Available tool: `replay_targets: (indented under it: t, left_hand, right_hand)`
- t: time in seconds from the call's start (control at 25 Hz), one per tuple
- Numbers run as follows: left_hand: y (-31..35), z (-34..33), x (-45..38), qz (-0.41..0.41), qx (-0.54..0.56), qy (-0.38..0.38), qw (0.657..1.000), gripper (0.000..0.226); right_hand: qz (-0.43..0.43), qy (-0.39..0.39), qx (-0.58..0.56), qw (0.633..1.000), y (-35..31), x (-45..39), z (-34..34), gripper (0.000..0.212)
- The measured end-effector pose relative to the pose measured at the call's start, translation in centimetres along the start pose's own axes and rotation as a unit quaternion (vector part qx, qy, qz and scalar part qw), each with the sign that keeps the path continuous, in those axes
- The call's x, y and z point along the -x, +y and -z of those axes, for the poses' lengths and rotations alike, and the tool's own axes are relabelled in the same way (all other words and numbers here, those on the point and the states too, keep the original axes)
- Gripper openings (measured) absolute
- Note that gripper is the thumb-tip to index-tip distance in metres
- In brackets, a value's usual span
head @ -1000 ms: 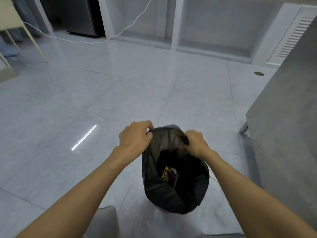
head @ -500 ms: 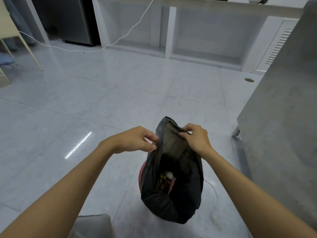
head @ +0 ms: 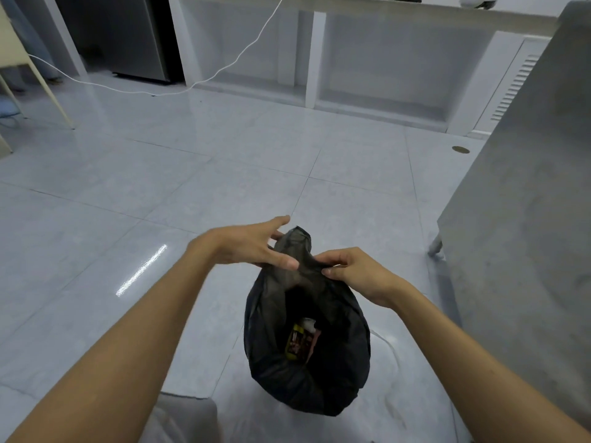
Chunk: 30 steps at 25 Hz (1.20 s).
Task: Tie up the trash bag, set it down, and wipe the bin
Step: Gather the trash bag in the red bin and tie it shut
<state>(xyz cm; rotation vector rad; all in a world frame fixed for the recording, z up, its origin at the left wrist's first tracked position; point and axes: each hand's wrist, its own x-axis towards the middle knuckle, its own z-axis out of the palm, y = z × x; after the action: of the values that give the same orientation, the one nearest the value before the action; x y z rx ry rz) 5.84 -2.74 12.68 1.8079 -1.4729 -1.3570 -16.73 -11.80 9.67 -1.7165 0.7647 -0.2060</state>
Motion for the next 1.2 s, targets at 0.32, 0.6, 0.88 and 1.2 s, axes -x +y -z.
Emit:
replay_targets:
  t: [0.32, 0.6, 0.88, 1.2]
  left_hand:
    - [0.0, -1.4, -0.8, 0.01, -0.046, -0.019, 0.999, 0.129]
    - [1.3, -0.3, -0.3, 0.024, 0.185, -0.02, 0.982, 0.071]
    - [-0.4, -2.9, -2.2, -0.035, -0.153, 0.114, 0.981, 0.088]
    - [-0.8, -4.0, -3.3, -0.09, -0.076, 0.223, 0.968, 0.015]
  right_hand:
    - [0.018, 0.009, -0.017, 1.0, -0.2, -0.3, 0.1, 0.043]
    - [0.011, 0.079, -0.025, 0.997, 0.4, -0.5, 0.8, 0.028]
    - [0.009, 0.084, -0.027, 0.996, 0.4, -1.0, 0.2, 0.026]
    - [-0.05, 0.077, 0.022, 0.996, 2.3, -1.0, 1.5, 0.036]
